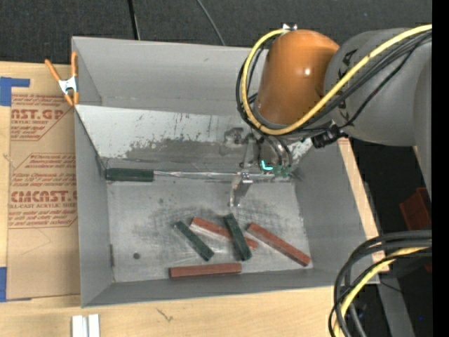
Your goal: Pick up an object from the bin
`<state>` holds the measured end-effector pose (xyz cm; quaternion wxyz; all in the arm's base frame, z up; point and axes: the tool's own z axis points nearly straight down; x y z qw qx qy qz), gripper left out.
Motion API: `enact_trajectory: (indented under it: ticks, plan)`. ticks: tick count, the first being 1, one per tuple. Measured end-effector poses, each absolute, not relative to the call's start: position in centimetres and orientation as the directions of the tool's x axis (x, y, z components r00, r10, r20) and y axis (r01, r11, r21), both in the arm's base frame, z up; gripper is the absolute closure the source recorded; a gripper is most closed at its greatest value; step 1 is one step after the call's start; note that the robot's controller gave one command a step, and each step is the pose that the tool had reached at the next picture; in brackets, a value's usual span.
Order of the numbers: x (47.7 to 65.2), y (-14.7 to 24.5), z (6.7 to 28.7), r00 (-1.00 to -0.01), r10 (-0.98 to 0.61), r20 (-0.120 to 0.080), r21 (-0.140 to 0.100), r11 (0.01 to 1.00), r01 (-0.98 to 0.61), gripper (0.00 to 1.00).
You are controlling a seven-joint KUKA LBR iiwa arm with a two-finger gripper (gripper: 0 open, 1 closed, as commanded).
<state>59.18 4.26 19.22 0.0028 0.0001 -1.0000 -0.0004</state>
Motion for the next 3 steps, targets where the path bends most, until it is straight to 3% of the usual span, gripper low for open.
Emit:
enact_trajectory:
  ticks: [1, 2, 3]
  plan:
    - [59.4, 4.3, 19.7, -1.000, 0.000, -0.002, 0.001, 1.000, 0.000, 0.00]
    - [57.3, 6.6, 13.2, -1.000, 0.031, -0.006, 0.002, 1.000, 0.031, 0.00]
    - [56.3, 6.6, 7.4, -1.000, -0.007, 0.002, 0.002, 1.000, -0.007, 1.00]
